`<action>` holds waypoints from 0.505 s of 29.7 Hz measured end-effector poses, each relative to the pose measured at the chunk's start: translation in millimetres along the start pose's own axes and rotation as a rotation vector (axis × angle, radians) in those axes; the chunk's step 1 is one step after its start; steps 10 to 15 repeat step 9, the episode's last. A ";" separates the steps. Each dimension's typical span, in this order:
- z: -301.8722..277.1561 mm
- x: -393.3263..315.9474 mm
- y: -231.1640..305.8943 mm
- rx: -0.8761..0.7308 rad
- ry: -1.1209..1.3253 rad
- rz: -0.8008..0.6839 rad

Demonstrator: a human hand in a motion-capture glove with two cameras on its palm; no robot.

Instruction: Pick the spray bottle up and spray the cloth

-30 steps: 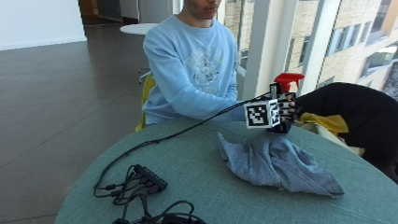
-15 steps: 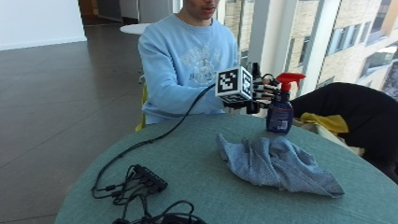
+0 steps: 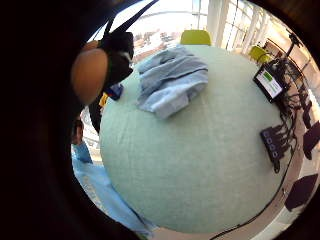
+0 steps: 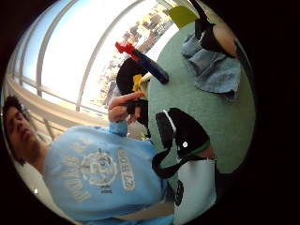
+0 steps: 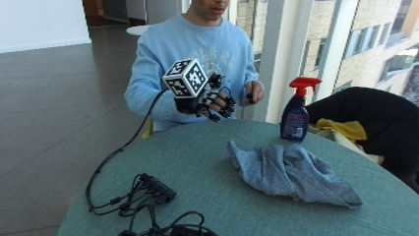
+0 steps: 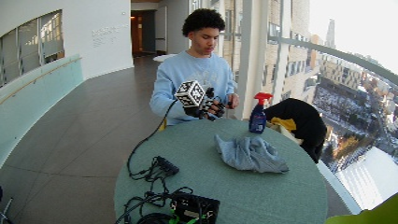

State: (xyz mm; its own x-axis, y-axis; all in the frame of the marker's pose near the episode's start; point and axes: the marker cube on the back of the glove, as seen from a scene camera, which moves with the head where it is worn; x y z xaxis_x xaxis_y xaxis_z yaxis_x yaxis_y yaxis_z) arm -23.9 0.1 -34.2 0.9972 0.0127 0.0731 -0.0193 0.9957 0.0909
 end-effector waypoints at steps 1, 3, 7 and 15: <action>-1.6 3.5 6.4 -0.005 0.021 0.009; -4.7 9.6 18.7 -0.011 0.050 0.026; -10.5 18.9 36.9 -0.002 0.076 0.058; -12.0 21.5 40.4 0.005 0.082 0.068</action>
